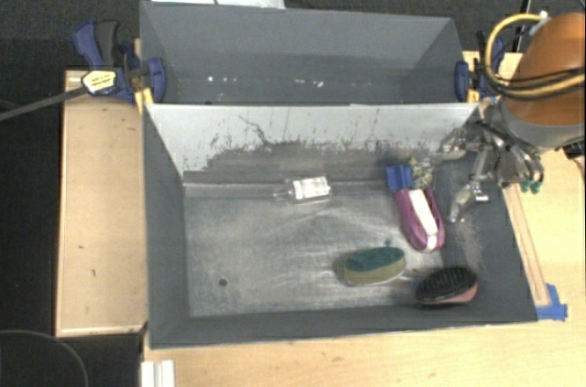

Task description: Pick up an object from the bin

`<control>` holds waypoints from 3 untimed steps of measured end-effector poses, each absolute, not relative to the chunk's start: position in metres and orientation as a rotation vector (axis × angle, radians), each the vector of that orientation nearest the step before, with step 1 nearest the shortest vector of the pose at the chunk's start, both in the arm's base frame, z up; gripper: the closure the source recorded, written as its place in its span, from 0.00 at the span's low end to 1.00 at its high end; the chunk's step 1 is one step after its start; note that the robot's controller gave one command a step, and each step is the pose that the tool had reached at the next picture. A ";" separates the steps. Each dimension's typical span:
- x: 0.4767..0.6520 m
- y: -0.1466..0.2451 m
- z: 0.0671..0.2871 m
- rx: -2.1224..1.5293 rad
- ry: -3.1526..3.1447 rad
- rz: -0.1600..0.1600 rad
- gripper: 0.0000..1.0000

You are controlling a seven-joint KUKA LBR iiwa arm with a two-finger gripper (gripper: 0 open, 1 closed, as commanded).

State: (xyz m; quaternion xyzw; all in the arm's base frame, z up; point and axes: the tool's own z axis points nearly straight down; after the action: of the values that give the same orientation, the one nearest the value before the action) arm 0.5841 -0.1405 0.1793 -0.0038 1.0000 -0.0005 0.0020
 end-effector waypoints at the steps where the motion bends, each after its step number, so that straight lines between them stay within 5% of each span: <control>1: 0.586 -0.133 0.104 -0.016 3.124 -0.004 0.00; 3: 0.584 -0.130 0.097 0.322 3.098 0.000 0.00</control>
Offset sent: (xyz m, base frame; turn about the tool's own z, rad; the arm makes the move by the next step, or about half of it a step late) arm -0.0047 0.0102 -0.1093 0.0056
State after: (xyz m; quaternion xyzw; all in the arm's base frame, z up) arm 0.5839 -0.1299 0.0971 0.1033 0.9946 0.0001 0.0134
